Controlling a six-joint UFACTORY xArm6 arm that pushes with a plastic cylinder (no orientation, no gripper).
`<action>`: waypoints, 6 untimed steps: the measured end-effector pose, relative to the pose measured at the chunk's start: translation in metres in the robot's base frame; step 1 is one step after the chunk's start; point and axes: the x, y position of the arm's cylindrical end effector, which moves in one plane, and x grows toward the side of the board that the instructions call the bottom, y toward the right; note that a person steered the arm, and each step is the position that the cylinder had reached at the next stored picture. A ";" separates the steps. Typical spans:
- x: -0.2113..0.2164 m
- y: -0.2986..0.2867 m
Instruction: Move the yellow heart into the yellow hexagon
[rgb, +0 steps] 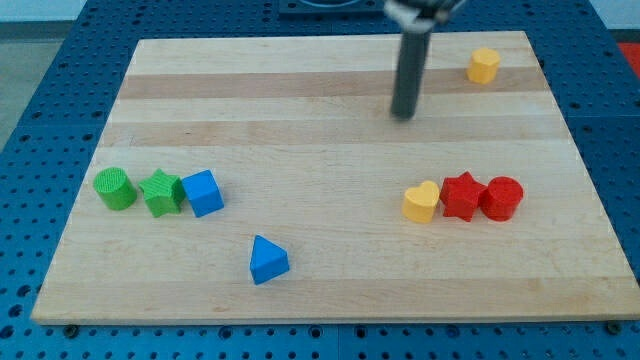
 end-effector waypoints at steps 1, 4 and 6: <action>0.101 -0.080; 0.144 -0.068; 0.133 -0.006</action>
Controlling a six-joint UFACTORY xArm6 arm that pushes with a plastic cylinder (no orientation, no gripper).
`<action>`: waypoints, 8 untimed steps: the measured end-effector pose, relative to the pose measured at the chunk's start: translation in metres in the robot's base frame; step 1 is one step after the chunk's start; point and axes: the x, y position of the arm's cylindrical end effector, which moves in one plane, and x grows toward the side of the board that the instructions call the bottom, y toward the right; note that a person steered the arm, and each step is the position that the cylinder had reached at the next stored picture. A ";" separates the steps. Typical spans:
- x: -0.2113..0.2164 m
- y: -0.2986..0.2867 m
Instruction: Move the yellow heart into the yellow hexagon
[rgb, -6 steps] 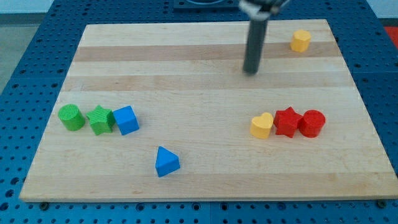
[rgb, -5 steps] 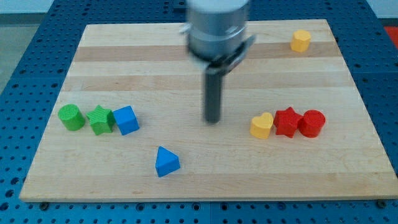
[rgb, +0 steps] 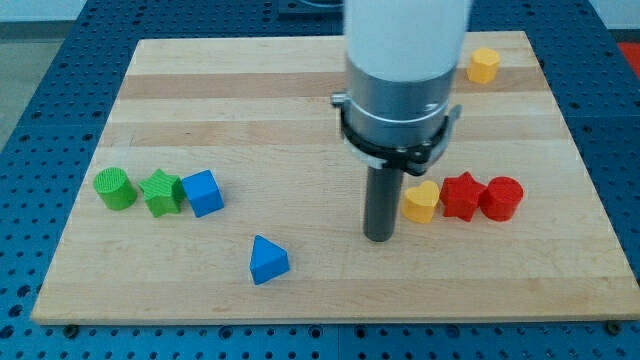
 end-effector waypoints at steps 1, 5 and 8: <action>0.011 0.000; -0.090 0.026; -0.113 0.012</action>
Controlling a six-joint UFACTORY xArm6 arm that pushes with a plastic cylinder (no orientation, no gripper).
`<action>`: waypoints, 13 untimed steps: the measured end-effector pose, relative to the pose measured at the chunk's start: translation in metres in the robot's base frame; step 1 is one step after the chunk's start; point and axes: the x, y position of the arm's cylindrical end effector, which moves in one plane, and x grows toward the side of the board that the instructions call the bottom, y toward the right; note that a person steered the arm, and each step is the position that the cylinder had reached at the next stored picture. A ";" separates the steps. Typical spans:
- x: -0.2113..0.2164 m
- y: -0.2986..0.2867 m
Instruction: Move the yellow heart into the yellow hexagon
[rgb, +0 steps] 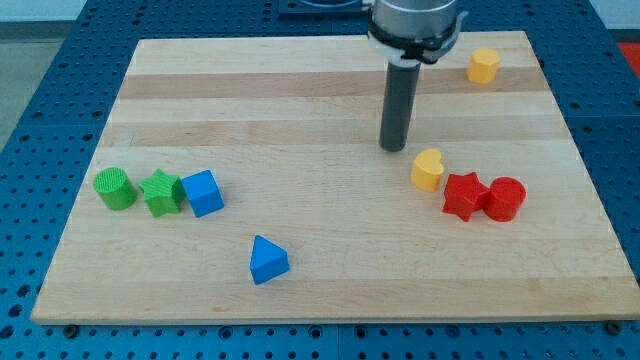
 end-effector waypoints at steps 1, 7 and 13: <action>0.095 -0.031; 0.029 0.031; 0.036 0.032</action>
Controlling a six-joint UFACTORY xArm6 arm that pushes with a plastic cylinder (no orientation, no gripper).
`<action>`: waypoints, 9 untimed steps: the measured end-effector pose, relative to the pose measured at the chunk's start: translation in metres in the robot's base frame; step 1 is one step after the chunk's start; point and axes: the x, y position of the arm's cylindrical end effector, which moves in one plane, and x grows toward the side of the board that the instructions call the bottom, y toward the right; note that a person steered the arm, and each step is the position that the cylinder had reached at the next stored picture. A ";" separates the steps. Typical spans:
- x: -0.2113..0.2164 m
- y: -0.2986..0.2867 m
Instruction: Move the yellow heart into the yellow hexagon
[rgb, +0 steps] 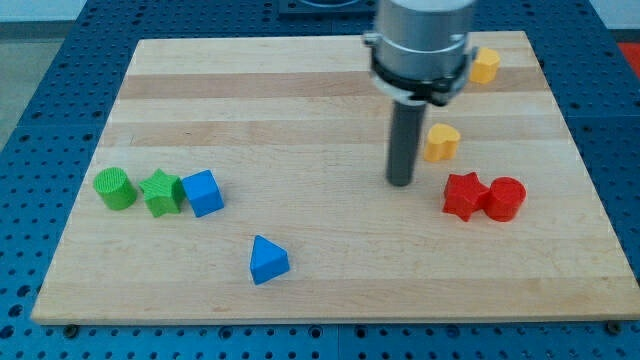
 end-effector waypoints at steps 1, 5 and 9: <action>-0.031 0.030; -0.115 0.059; -0.094 0.076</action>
